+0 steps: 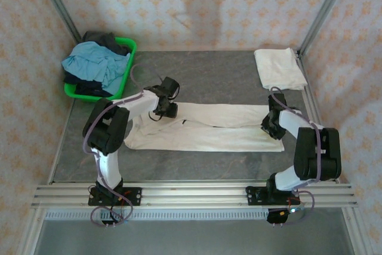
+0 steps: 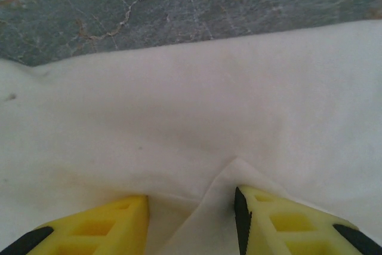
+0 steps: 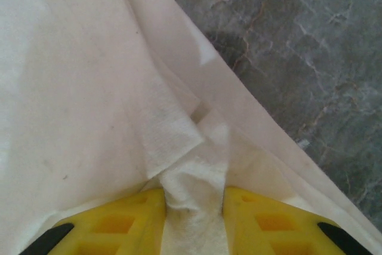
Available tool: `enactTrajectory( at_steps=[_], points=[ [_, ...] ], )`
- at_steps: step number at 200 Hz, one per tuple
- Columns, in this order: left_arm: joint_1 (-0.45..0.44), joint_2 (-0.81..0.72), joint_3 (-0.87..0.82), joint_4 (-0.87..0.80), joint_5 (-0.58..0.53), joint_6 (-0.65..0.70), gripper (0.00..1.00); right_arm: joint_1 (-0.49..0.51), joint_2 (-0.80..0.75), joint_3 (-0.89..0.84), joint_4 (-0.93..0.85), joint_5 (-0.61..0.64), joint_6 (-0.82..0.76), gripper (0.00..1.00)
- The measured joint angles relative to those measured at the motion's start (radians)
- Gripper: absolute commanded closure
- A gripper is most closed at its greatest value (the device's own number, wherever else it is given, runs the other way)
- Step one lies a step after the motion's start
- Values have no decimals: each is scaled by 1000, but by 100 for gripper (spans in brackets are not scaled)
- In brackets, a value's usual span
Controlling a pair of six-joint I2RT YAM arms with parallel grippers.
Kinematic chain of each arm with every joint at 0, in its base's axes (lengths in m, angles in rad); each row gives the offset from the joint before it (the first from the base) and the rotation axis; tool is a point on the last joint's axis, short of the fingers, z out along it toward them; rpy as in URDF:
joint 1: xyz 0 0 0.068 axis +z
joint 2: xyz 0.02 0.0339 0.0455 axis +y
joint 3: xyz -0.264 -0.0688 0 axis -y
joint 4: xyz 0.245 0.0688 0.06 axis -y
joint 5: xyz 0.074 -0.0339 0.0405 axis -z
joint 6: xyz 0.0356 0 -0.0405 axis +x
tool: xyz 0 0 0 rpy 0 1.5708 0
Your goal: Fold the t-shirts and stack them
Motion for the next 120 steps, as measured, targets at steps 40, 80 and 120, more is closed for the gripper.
enactTrajectory(
  at_steps=[40,80,120],
  points=[
    [0,41,61,-11,-1,8,59,0,19,18,29,-2,0,68],
    [0,53,82,-20,6,19,98,0,21,20,29,-2,-4,69],
    [0,42,82,-28,8,23,100,0,21,20,29,-2,-5,69]
  ],
)
